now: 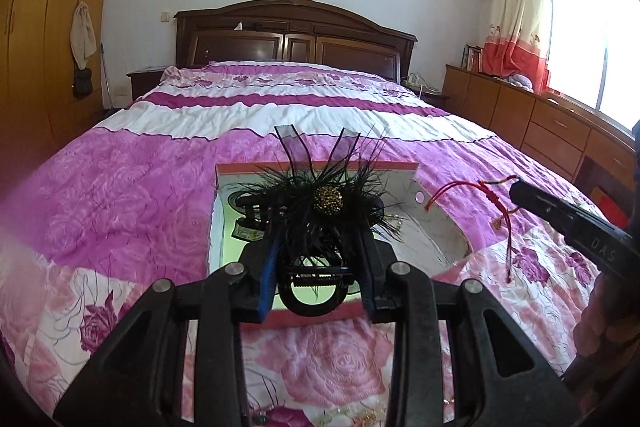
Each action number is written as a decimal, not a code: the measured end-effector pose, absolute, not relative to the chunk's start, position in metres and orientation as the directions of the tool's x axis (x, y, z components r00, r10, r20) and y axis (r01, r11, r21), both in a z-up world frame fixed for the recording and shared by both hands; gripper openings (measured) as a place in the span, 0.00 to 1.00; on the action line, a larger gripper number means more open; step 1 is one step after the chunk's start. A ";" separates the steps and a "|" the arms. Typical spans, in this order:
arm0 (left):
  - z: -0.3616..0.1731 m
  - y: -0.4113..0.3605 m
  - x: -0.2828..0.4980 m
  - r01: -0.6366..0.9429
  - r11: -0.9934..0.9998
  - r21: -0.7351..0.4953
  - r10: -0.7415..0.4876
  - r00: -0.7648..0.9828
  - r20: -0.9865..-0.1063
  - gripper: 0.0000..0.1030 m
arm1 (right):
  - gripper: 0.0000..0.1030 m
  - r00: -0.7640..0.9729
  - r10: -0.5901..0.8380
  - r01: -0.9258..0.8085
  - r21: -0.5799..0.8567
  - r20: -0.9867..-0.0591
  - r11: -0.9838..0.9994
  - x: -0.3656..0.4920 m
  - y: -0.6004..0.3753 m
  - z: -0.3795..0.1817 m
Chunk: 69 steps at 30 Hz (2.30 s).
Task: Organize jewelry
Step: 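Lower the hair clip into the box with the left tool while the right tool releases the charm inside, then open the left tool and withdraw both tools from the box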
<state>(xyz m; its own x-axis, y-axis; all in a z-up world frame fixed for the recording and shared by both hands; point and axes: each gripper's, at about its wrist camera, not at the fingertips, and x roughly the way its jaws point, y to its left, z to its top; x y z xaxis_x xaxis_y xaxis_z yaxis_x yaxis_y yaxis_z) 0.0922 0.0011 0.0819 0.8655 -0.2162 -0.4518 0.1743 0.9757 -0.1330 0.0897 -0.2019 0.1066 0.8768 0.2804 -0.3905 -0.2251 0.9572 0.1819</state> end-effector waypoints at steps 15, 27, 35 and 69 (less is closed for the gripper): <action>0.076 -0.001 0.143 0.138 0.983 -0.117 -0.177 0.877 -0.446 0.25 | 0.05 0.888 0.254 -0.200 0.175 -0.383 0.964 0.149 -0.196 0.108; 0.041 -0.003 0.179 0.115 0.983 -0.143 -0.175 0.819 -0.547 0.25 | 0.05 0.840 0.236 -0.170 0.176 -0.488 0.970 0.192 -0.193 0.067; 0.018 -0.007 0.195 0.117 0.985 -0.128 -0.172 0.762 -0.624 0.25 | 0.05 0.796 0.222 -0.144 0.180 -0.563 0.973 0.211 -0.192 0.041; 0.048 -0.007 0.177 0.147 0.976 -0.160 -0.215 0.736 -0.642 0.40 | 0.45 0.740 0.262 -0.133 0.247 -0.619 0.960 0.183 -0.209 0.067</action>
